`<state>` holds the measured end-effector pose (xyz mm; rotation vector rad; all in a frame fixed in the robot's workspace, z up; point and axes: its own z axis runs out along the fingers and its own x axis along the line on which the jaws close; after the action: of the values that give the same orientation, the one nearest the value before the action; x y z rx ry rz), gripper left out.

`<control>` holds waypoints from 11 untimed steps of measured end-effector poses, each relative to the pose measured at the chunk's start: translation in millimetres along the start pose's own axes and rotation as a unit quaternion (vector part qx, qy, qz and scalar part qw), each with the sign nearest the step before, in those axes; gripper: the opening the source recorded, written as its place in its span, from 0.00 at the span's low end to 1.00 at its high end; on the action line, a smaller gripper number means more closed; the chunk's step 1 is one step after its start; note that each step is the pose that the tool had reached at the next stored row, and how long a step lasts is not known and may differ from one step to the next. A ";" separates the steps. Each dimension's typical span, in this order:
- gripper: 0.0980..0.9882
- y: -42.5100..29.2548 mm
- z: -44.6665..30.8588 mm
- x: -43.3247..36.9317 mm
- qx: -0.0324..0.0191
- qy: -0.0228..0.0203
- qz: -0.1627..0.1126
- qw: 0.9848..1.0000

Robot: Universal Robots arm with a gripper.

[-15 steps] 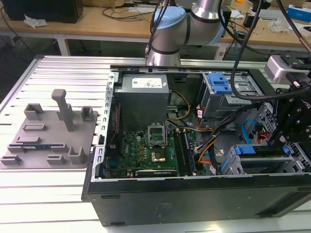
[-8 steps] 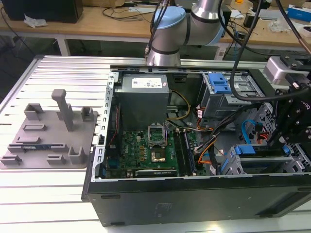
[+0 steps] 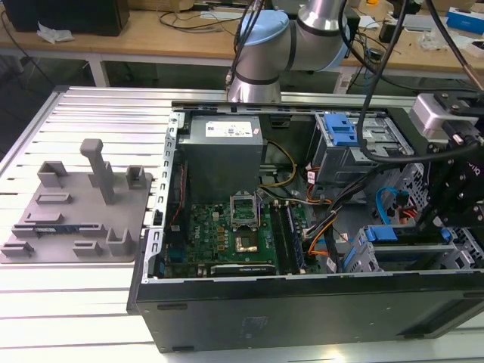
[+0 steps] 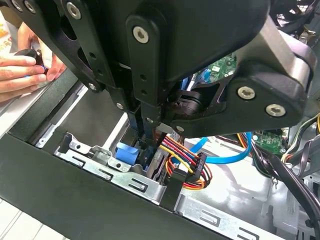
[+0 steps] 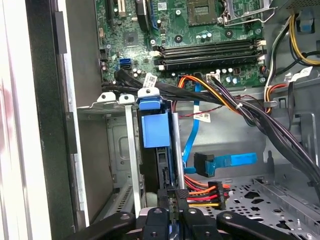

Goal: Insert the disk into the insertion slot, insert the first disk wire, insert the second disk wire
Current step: 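Insert the first disk wire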

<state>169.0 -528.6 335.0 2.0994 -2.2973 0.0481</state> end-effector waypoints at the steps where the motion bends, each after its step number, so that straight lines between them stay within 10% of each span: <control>1: 0.09 0.0 -0.1 0.0 0.000 0.000 0.000 1.000; 4: 0.23 0.0 -8.3 -1.1 0.000 0.001 0.000 1.000; 8: 0.23 0.2 -41.6 -3.6 0.001 0.004 0.002 1.000; 11: 0.23 0.3 -42.6 -3.8 0.002 0.004 0.002 1.000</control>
<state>169.1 -523.0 377.4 2.0927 -2.2987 0.0601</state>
